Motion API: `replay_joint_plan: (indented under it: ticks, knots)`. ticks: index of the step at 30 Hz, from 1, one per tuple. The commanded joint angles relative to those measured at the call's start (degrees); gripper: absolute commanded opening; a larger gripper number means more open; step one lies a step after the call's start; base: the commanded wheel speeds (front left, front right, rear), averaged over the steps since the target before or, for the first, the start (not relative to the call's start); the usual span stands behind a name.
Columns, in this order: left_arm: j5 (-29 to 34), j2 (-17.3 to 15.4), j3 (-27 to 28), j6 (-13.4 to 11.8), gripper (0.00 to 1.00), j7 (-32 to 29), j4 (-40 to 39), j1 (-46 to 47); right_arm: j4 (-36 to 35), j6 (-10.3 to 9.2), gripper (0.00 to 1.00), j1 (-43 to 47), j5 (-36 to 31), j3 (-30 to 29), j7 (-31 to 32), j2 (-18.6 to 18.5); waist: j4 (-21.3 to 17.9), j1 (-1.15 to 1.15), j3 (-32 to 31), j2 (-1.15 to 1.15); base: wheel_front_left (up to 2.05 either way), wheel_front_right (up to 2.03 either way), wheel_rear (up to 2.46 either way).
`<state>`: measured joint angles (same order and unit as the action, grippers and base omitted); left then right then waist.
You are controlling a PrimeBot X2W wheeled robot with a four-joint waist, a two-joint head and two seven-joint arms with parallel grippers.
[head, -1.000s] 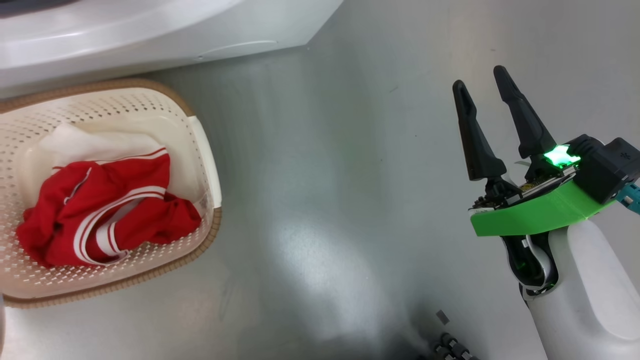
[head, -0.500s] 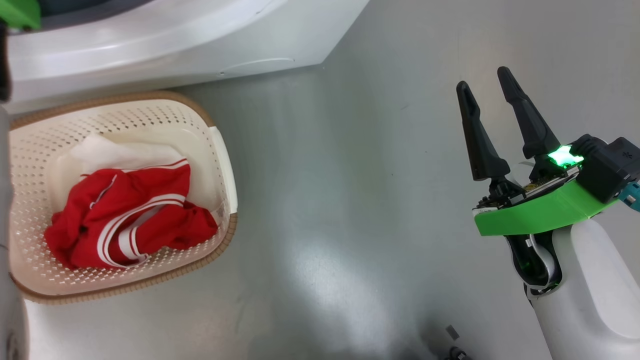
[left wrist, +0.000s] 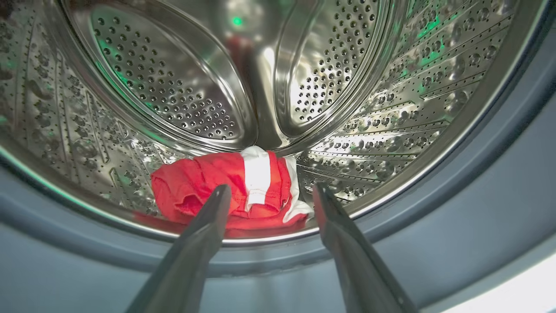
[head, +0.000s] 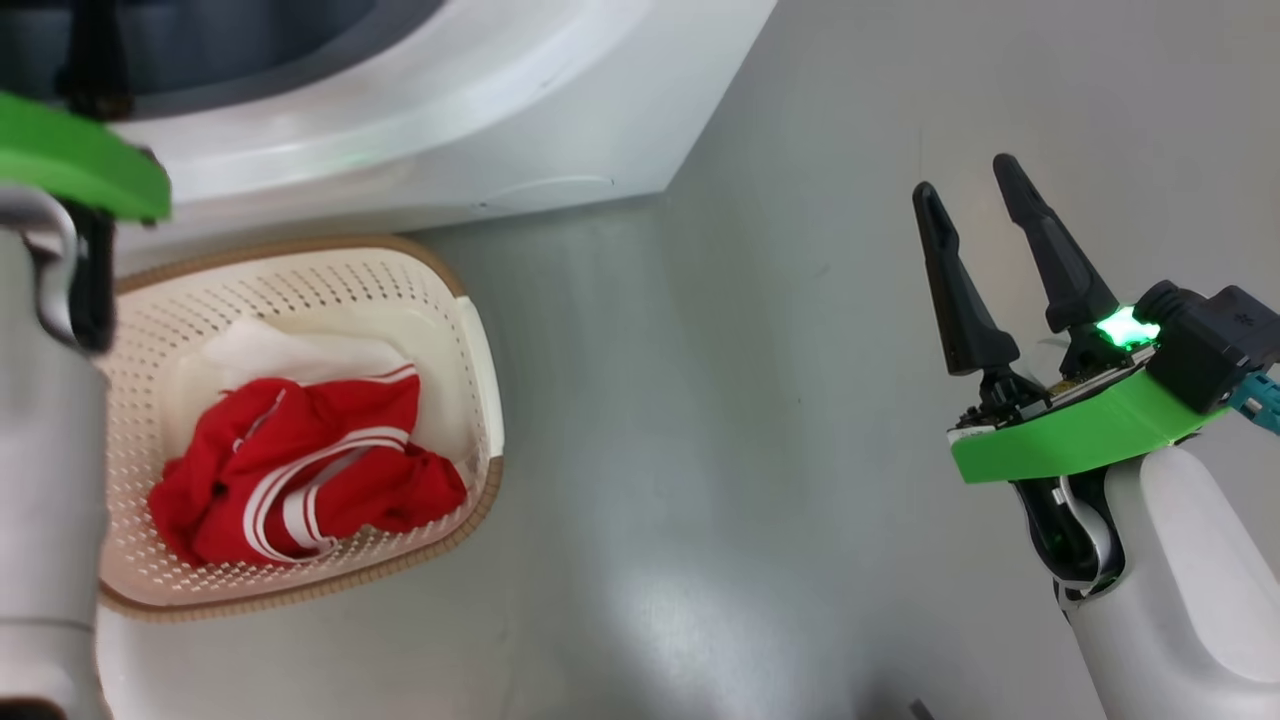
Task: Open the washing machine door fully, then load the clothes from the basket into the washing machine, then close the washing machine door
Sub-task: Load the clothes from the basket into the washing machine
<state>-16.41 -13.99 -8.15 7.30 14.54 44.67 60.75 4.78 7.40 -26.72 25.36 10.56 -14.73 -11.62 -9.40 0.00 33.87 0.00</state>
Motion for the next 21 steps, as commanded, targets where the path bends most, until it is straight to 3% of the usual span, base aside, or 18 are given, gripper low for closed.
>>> replay_joint_plan:
  ticks: [1,12,21]
  knots:
    - [-0.23,-2.27,1.17,-0.3,1.0,0.45,-1.75,-1.25,-1.05,0.09,1.0,2.14,0.42,1.09,-0.27,-0.36,0.55,0.0,-1.74,0.0,0.0,0.0,0.0]
    - [-0.7,-2.28,2.1,-1.21,1.0,0.45,-11.63,-15.1,0.42,0.09,1.0,4.21,1.15,1.9,-0.27,-1.31,2.27,0.0,-8.68,0.0,0.0,0.0,0.0]
    - [-2.31,-1.55,3.91,-3.51,1.0,0.45,-20.43,-27.89,1.86,0.09,1.0,6.27,1.74,3.42,-0.27,-1.91,3.3,0.0,-14.83,0.0,0.0,0.0,0.0]
